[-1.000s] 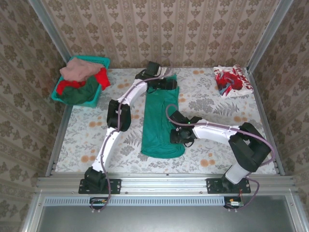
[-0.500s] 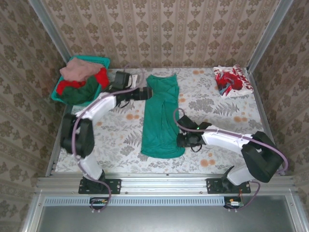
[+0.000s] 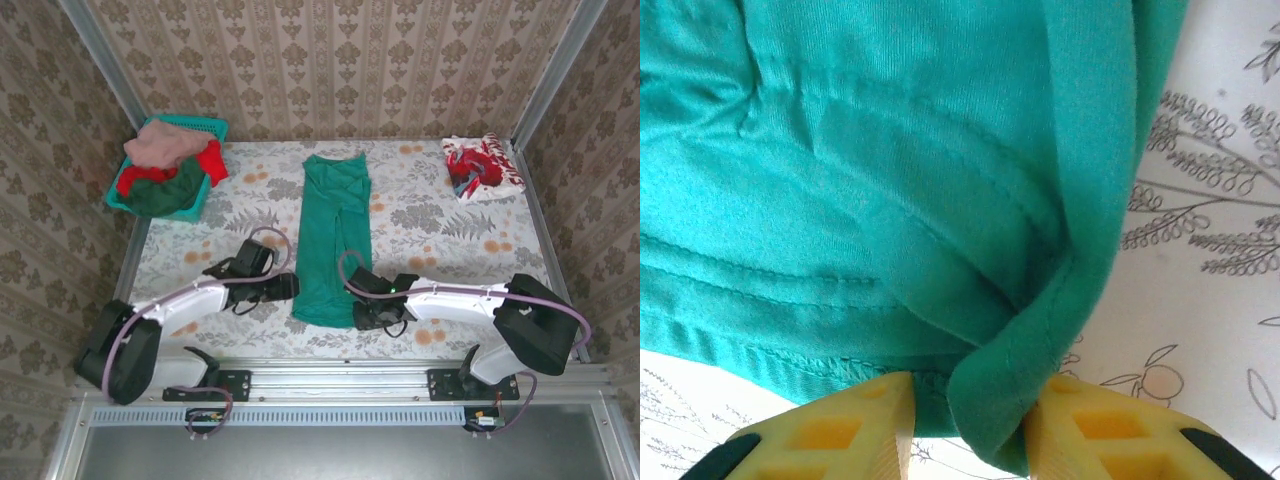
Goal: Fold and stack the t-shirts
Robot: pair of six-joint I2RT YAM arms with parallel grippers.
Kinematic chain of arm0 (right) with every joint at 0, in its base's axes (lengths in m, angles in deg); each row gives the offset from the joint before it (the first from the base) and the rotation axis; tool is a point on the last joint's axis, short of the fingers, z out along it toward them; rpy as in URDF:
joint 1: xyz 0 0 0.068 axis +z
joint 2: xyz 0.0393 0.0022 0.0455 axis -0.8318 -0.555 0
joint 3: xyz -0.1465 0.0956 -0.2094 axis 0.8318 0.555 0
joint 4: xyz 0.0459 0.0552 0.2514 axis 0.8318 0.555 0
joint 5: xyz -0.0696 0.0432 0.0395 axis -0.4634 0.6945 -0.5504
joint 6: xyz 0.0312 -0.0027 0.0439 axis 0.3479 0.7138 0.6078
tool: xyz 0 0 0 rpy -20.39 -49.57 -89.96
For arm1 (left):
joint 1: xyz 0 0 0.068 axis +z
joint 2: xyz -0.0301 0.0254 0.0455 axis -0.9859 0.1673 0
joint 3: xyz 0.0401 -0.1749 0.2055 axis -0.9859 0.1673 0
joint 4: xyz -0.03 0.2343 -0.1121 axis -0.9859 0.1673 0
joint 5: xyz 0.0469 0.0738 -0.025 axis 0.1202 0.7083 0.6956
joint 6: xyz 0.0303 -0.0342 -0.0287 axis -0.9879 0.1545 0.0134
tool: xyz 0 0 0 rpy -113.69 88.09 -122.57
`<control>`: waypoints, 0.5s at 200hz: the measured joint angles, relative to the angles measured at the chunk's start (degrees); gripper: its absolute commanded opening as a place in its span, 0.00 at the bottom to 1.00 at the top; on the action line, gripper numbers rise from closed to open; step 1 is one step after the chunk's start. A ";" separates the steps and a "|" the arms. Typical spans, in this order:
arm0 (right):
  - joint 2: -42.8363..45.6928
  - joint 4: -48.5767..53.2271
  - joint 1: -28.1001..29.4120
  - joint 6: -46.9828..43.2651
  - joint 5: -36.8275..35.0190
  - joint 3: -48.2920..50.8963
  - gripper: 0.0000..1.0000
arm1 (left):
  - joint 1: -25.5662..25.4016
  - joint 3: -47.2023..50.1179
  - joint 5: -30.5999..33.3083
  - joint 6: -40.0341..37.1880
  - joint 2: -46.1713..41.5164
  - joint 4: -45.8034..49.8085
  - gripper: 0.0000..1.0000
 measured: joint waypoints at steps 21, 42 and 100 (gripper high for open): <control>0.68 0.94 1.55 0.72 -0.09 0.04 0.40 | -2.86 2.56 0.48 2.21 -4.83 -0.55 0.70; 6.16 4.00 1.88 1.25 -1.33 0.13 0.43 | -5.20 4.09 1.05 3.82 -6.88 -0.76 0.74; 18.71 -0.24 -8.72 4.44 -2.51 8.44 0.45 | -9.88 7.98 3.06 8.37 -6.64 -5.14 0.67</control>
